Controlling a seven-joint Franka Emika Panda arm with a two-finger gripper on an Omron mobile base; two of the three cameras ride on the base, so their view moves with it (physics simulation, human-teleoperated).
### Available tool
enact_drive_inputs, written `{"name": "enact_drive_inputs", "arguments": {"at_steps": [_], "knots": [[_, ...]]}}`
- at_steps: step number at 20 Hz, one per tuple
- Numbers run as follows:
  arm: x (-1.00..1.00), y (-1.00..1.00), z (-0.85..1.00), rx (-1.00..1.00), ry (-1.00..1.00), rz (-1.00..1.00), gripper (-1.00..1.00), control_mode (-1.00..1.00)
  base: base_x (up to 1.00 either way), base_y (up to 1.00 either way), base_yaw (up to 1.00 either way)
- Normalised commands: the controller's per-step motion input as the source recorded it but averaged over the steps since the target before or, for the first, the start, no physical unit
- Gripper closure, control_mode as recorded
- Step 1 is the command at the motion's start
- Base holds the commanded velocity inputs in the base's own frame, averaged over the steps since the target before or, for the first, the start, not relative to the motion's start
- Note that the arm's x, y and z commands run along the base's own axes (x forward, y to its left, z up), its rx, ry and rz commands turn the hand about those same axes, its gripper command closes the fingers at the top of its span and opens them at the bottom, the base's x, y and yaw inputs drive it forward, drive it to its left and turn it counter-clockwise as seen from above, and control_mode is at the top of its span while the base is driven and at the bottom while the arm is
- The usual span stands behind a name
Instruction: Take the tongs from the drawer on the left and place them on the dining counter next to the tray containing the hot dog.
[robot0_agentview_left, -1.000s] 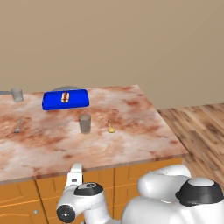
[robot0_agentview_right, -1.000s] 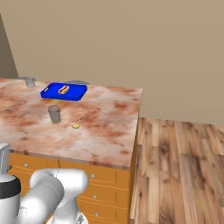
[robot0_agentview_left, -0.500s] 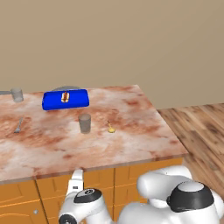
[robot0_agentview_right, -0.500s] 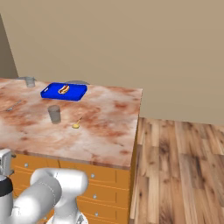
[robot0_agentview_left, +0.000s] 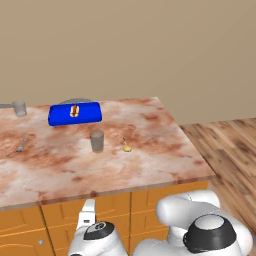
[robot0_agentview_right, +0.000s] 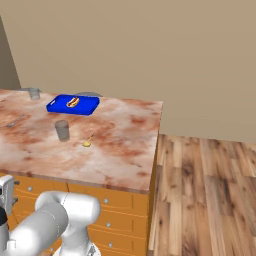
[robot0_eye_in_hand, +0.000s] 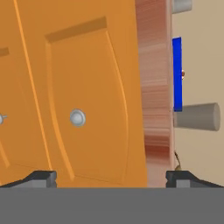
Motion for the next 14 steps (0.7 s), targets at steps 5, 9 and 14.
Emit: {"name": "enact_drive_inputs", "arguments": {"at_steps": [5, 9, 14], "knots": [[0.03, 0.0, -0.04, 0.0, 0.0, 0.0, -1.0, -1.0, 0.0, 0.0, 0.0], [0.2, -0.01, -0.25, -0.01, 0.0, 0.0, -1.0, -1.0, 0.0, 0.0, 0.0], [0.13, -0.05, -0.38, -0.05, 0.0, 0.0, -1.0, -1.0, 0.0, 0.0, 0.0]]}}
